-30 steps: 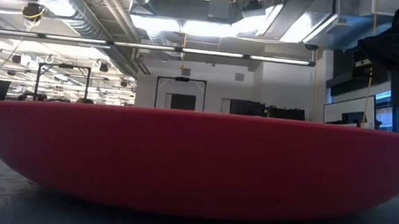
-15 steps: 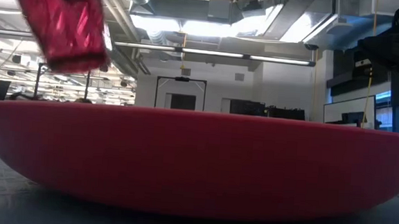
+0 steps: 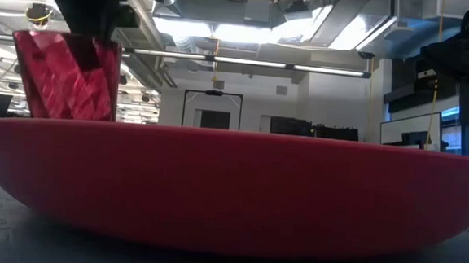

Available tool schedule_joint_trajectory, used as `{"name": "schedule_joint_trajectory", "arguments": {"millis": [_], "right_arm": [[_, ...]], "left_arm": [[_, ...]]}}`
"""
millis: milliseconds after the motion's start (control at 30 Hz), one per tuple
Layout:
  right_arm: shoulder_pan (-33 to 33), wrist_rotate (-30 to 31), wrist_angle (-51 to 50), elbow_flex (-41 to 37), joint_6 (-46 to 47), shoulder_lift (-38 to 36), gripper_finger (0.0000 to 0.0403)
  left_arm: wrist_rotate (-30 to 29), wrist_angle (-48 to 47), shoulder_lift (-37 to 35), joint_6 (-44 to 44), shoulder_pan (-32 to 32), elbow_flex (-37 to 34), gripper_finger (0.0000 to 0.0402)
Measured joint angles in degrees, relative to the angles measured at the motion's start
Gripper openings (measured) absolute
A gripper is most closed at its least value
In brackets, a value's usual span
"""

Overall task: Pick and place plate/cup/fork/spoon on tray
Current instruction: Put the pink cup on the blue tray to the top left of the pink plate

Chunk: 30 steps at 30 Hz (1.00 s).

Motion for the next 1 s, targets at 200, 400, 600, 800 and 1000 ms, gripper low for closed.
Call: {"name": "schedule_joint_trajectory", "arguments": {"millis": [200,400,600,800,1000], "right_arm": [[0.00,-0.02,0.00,0.00,0.01,-0.02,0.0045],[0.00,0.00,0.00,0.00,0.00,-0.01,0.0045],[0.00,0.00,0.00,0.00,-0.01,-0.02,0.0045],[0.00,-0.01,0.00,0.00,-0.01,-0.02,0.0045],[0.00,-0.01,0.00,0.00,-0.01,-0.02,0.0045]], "left_arm": [[0.27,0.12,2.39,0.60,0.02,0.00,0.0007],[-0.02,0.87,3.87,1.77,0.02,0.12,0.0009],[-0.15,1.01,3.92,1.81,0.02,0.02,0.0025],[-0.15,1.01,3.89,1.79,0.02,0.00,0.0033],[-0.17,1.01,3.85,1.75,0.02,0.00,0.0033]]}}
